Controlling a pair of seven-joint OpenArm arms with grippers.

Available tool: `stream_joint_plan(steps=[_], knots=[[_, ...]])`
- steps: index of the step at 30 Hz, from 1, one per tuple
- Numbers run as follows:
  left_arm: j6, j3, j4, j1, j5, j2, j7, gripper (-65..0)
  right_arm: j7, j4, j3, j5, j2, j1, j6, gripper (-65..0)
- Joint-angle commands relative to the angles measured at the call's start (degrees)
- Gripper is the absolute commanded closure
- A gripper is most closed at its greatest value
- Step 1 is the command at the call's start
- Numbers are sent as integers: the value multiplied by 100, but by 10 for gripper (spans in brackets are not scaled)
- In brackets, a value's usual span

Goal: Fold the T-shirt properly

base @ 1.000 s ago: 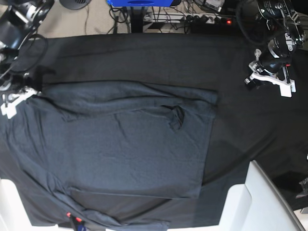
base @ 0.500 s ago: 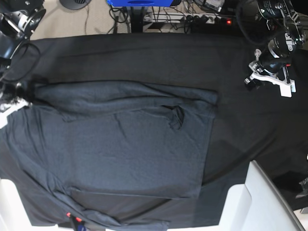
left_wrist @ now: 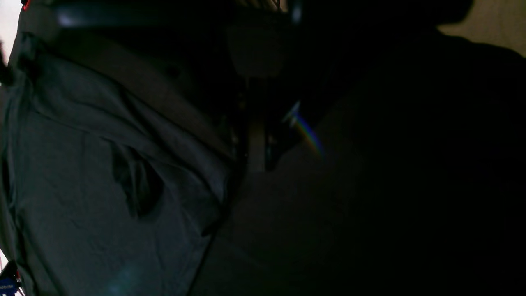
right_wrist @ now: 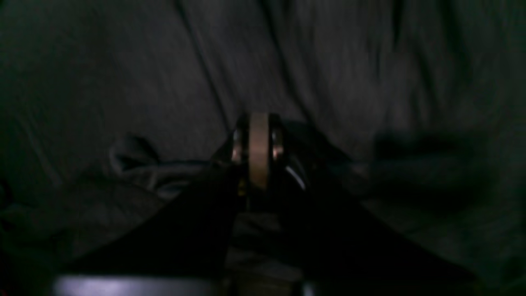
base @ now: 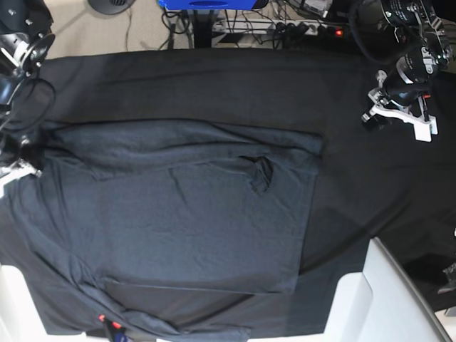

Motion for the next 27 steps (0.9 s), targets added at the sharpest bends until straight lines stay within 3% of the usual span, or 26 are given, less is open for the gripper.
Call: stream_joint_plan(steps=[1,4,7,9,11,14,16,18,23,27], knots=[[-48,-23,78,83,-72,-69,-96,0,164,556,40,204,113,-53,253,-2],[-48,-14,51,277,-64,-95,-96,0,173,1901,233,204,-186,-624,253,-6],[-48,-6,-177,435,-64,-104,-96,0,155,2709,937,204,-635,-1011,253,-8],[-48,30,-406,523,-64,-104,-96,0,-170,2885,1543,204,-872,-1082,253,-23],[-83,30,-582,576,-64,-104,-105,0,-777,2868,2009,204,-925,-1064,253,-98],[-241,12,-696,602,-64,-104,-105,0,-1454,2815,2563,204,-960,-1038,253,-291],[-364,12,-678,637,7,-104,-114,0,-1454,2657,2836,204,-942,-976,253,-417],[-487,-14,-661,620,297,-95,-114,0,-1287,2200,3055,204,-907,-853,253,-494],[-769,-23,-661,611,666,-60,-202,0,-1111,432,3196,204,-257,-563,253,-494],[-1103,-23,-705,769,666,-51,-712,-63,-329,-605,3196,204,33,-440,253,-494]])
